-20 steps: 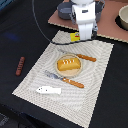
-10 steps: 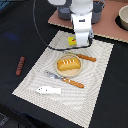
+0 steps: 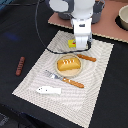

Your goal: Interact with the objects in diverse but meaningful ways.

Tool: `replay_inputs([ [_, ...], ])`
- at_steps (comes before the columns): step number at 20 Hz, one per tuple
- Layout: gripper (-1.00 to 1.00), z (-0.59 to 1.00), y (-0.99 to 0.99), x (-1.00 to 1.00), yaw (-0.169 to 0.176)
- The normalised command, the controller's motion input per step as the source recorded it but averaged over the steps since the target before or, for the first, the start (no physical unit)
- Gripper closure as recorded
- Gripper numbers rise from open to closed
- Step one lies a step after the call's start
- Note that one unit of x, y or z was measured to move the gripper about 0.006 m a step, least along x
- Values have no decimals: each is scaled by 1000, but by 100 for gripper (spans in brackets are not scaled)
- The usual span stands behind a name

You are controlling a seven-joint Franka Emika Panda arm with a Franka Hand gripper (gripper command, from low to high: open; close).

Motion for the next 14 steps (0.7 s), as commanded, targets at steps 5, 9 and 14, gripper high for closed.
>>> replay_inputs([
  [5,-100,722,215,397,0],
  [9,-100,881,131,451,0],
  [14,-100,874,-46,505,-17],
])
